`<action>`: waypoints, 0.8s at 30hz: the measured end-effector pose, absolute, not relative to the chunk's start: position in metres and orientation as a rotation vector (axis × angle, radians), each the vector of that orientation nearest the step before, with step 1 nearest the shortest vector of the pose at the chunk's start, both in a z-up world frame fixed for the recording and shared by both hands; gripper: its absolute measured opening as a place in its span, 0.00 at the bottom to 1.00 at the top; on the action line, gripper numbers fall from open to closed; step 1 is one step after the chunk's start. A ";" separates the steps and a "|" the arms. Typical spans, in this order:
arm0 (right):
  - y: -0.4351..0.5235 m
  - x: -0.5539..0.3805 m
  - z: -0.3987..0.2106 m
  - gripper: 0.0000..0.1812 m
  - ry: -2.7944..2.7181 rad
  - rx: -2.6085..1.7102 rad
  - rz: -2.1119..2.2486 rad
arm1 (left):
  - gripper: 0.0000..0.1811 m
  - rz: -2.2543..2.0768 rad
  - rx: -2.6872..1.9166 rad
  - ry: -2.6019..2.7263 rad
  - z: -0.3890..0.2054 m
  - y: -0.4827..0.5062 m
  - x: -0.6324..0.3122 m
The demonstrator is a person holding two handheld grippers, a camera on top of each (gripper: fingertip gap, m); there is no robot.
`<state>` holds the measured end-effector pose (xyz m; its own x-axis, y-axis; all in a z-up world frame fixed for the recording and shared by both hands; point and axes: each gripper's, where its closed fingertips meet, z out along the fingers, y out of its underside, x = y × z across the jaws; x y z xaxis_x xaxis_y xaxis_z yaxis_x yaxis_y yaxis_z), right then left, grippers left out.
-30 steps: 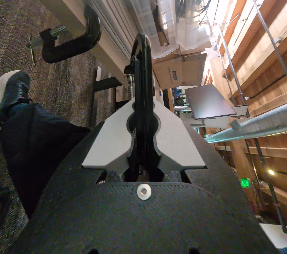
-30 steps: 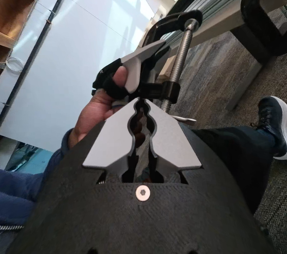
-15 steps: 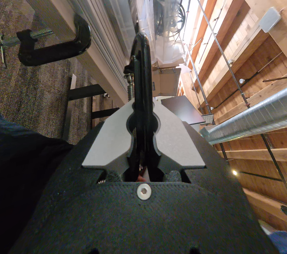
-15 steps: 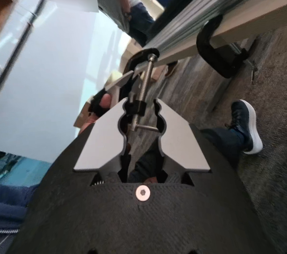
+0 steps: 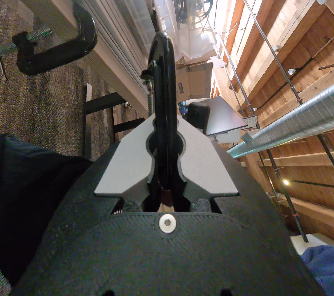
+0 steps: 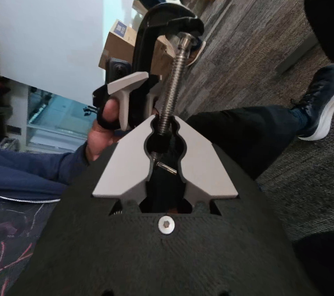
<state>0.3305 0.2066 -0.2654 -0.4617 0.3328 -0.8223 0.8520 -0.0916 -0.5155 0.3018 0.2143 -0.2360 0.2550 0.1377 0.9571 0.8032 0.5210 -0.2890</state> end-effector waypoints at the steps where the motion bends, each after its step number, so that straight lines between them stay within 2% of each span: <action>1: 0.208 0.329 -0.266 0.06 1.790 1.276 -1.570 | 0.12 -0.564 -0.973 -1.251 -0.237 0.215 0.303; 10: 0.221 0.318 -0.255 0.06 2.302 0.964 -1.393 | 0.11 -0.683 -1.246 -1.088 -0.240 0.224 0.326; 16: 0.214 0.318 -0.249 0.06 2.455 0.754 -1.293 | 0.11 -0.776 -1.312 -1.006 -0.238 0.220 0.337; 24: 0.199 0.306 -0.243 0.06 2.463 0.804 -1.360 | 0.10 -0.735 -1.081 -1.043 -0.229 0.206 0.323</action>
<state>0.3061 0.1994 -0.2428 -0.8277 0.3574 -0.4326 0.5564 0.4235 -0.7148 0.3228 0.2059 -0.2293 0.3588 0.0071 0.9334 0.8812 0.3271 -0.3413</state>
